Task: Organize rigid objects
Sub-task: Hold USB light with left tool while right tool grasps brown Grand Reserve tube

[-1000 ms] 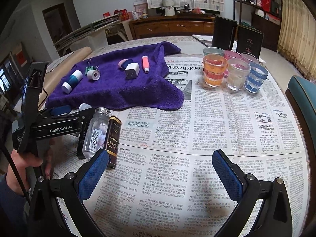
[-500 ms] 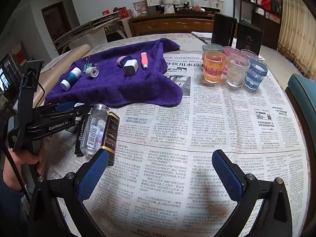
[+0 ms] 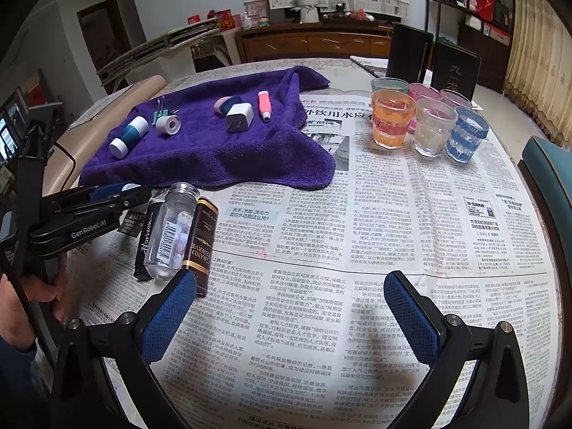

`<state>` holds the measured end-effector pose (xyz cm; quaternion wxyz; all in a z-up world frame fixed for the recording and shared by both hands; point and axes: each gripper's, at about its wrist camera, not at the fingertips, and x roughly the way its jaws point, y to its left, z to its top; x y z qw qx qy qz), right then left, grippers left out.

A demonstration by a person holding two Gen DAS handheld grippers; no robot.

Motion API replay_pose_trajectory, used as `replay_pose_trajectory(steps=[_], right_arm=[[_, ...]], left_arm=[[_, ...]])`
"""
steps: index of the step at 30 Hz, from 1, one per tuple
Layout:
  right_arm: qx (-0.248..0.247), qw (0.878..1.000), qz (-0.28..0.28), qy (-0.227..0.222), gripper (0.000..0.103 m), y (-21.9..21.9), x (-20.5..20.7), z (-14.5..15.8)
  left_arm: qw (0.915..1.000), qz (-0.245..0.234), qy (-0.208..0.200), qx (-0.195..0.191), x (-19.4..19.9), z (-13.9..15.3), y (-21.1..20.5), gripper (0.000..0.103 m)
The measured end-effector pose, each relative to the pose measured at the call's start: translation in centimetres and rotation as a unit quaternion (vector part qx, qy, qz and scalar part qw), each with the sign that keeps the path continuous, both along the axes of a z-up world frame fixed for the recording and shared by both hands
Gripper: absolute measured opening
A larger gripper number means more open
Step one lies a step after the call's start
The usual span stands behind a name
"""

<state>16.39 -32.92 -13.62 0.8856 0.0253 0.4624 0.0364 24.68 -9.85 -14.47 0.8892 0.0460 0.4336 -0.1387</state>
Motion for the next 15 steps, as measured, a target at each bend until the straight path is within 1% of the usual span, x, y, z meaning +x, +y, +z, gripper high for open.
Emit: replay_pose_trajectory(steps=[7, 10, 13, 15], right_arm=[[0.003, 0.999, 0.032, -0.013, 0.103, 2.2, 0.4, 0.1], [0.002, 0.999, 0.027, -0.019, 0.103, 2.6, 1.1, 0.1], [0.014, 0.999, 0.026, -0.013, 0.101, 2.7, 2.2, -0.1], [0.005, 1.000, 0.022, -0.011, 0.101, 2.7, 2.5, -0.4]], left_arm=[[0.9999, 0.002, 0.000, -0.011, -1.4, 0.2, 1.9, 0.034], [0.9997, 0.001, 0.002, -0.024, -1.7, 0.3, 2.6, 0.034], [0.9994, -0.001, 0.004, -0.035, -1.7, 0.3, 3.1, 0.034], [0.9992, -0.001, 0.004, -0.041, -1.6, 0.2, 3.4, 0.034]])
